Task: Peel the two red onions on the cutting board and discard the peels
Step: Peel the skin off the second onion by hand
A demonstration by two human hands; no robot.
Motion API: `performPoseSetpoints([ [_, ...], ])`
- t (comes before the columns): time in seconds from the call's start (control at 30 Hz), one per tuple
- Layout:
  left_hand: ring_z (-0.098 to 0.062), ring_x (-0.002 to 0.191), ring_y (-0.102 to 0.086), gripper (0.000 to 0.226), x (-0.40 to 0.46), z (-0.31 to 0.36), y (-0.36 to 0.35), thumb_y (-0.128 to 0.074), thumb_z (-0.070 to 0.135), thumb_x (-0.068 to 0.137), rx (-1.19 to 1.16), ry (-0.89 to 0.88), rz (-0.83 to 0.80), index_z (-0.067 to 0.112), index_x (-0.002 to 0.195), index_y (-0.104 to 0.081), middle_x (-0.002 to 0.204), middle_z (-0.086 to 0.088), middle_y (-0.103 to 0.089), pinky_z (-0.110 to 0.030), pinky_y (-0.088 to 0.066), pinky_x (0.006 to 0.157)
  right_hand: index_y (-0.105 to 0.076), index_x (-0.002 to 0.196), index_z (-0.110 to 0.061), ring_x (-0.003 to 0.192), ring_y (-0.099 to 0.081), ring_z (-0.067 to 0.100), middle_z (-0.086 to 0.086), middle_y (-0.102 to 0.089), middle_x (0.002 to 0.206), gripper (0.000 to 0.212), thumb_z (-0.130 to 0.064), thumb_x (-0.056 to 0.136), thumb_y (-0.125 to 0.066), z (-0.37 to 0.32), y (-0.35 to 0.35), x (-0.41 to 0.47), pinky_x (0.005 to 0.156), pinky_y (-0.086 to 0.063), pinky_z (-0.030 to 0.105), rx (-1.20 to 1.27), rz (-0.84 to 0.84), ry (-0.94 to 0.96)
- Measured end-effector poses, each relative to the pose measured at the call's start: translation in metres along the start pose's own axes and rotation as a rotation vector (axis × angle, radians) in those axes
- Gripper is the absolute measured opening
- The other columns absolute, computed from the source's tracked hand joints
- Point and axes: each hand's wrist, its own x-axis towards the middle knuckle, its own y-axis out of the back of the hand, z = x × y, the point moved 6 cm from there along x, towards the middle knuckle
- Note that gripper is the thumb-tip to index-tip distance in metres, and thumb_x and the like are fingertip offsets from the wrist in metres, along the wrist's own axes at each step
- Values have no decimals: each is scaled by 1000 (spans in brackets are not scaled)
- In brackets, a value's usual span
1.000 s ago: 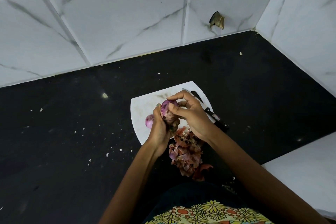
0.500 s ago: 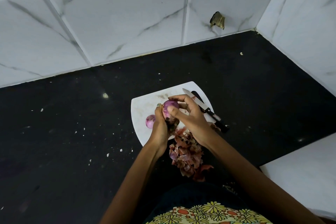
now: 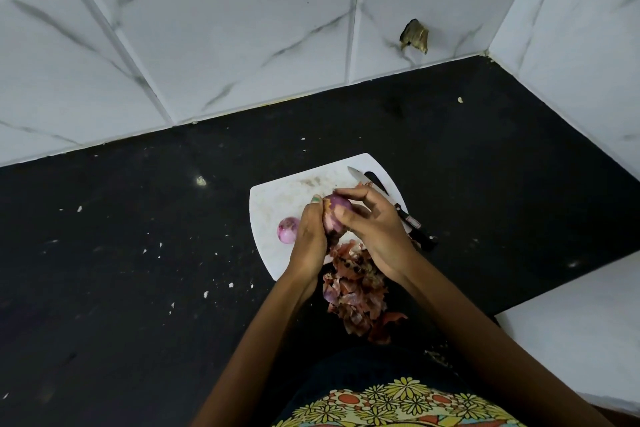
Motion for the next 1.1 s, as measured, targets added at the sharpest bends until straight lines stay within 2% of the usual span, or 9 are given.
performPoseSetpoints([
  [0.1, 11, 53, -54, 50, -1, 3, -3, -24, 43, 104, -10, -21, -25, 15, 93, -63, 71, 6, -63, -6, -40, 52, -64, 89, -5, 90, -66, 16, -5, -70, 89, 7, -8, 83, -62, -5, 3, 3, 80, -57, 34, 127, 58, -34],
  [0.27, 8, 59, -58, 54, -4, 6, -7, -20, 50, 103, -55, 28, -62, 23, 93, -66, 68, 10, -67, -17, -43, 63, -66, 96, -3, 98, -65, 19, 0, -69, 99, 15, -13, 87, -59, -5, 7, 7, 83, -57, 36, 95, 41, -39],
  [0.47, -11, 93, -66, 70, -6, 0, -2, -11, 61, 98, -160, 154, -3, 25, 100, -71, 91, 1, -75, -30, -49, 84, -61, 121, -20, 114, -59, 17, -1, -65, 120, 58, -17, 65, -78, 4, -3, -3, 89, -52, 28, -98, -65, 20],
  [0.57, -35, 110, -60, 78, -9, 3, -3, -8, 60, 98, -152, 163, -22, 12, 113, -66, 103, -19, -70, -46, -45, 100, -65, 111, -13, 104, -64, 17, -3, -69, 108, 39, -23, 73, -68, 2, -3, 0, 86, -54, 30, 12, -14, -14],
  [0.7, -42, 119, -42, 73, -13, 6, -8, -11, 57, 100, -198, 174, -52, 12, 119, -64, 113, -29, -54, -48, -39, 104, -65, 96, -7, 92, -63, 15, -7, -69, 96, 19, -20, 88, -55, -5, 3, 6, 68, -55, 25, 74, 25, -36],
  [0.77, -37, 101, -63, 74, -12, 5, -9, -12, 58, 100, -216, 185, -84, 7, 120, -62, 95, -27, -66, -38, -51, 94, -65, 97, -9, 97, -63, 17, -6, -68, 99, 14, -19, 88, -60, -3, 2, 4, 73, -56, 27, 54, 5, -46],
  [0.83, -15, 72, -69, 72, -8, 0, -8, -13, 59, 99, -245, 206, -106, 10, 110, -65, 69, -7, -72, -25, -54, 69, -64, 106, -16, 104, -61, 17, -11, -68, 103, 31, -20, 77, -75, -3, -2, 1, 84, -56, 31, -55, -24, -7],
  [0.97, -19, 102, -65, 72, -6, -3, -5, -15, 61, 99, -261, 215, -75, 14, 113, -67, 103, -9, -73, -32, -52, 81, -61, 107, -25, 103, -60, 13, -10, -65, 106, 46, -26, 66, -81, -2, -6, -5, 89, -54, 33, -178, 20, 30],
  [1.1, -16, 101, -66, 69, -5, -4, 0, -14, 62, 98, -209, 193, -43, 22, 101, -71, 100, -6, -73, -33, -51, 82, -64, 100, -25, 105, -61, 20, -6, -66, 105, 29, -14, 76, -77, -5, -7, -3, 94, -52, 41, -182, 35, 40],
])
